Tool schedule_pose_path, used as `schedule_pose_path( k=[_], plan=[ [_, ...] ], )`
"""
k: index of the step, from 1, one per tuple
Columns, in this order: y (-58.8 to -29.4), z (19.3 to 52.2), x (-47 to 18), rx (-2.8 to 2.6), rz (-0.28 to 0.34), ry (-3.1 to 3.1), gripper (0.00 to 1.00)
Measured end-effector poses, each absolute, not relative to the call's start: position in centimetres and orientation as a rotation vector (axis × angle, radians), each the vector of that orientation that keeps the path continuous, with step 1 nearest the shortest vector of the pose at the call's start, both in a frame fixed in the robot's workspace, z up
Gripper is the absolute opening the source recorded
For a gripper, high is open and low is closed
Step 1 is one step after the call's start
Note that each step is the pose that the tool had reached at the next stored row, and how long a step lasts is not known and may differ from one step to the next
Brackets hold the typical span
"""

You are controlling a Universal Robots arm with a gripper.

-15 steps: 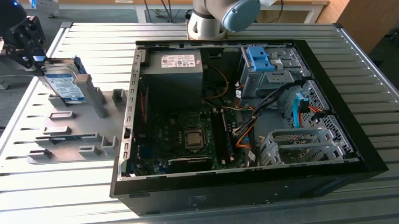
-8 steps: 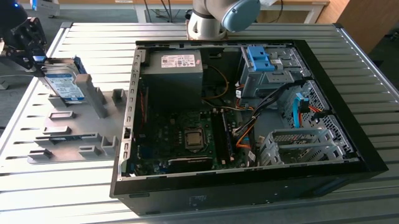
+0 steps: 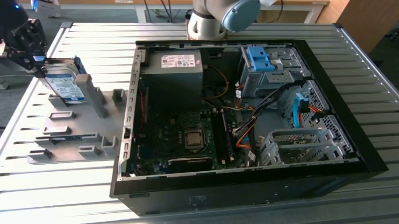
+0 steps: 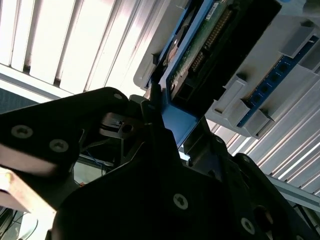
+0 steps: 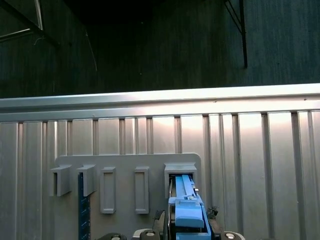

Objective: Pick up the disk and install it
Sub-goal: 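Pick up the disk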

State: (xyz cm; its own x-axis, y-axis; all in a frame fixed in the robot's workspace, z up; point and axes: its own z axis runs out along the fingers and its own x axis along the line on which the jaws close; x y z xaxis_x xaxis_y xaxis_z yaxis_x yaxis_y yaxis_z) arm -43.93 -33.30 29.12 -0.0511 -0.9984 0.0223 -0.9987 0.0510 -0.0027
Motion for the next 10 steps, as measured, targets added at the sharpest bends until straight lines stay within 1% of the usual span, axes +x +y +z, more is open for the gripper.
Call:
schedule_pose_path(
  k=[1, 2, 10],
  plan=[
    [-33.3, 29.11, -43.93, 2.154, 0.028, -2.267, 0.45],
    [-33.3, 29.1, -43.93, 2.154, 0.028, -2.266, 0.38],
    [-33.3, 29.07, -43.93, 2.153, 0.031, -2.265, 0.38]
  ],
)
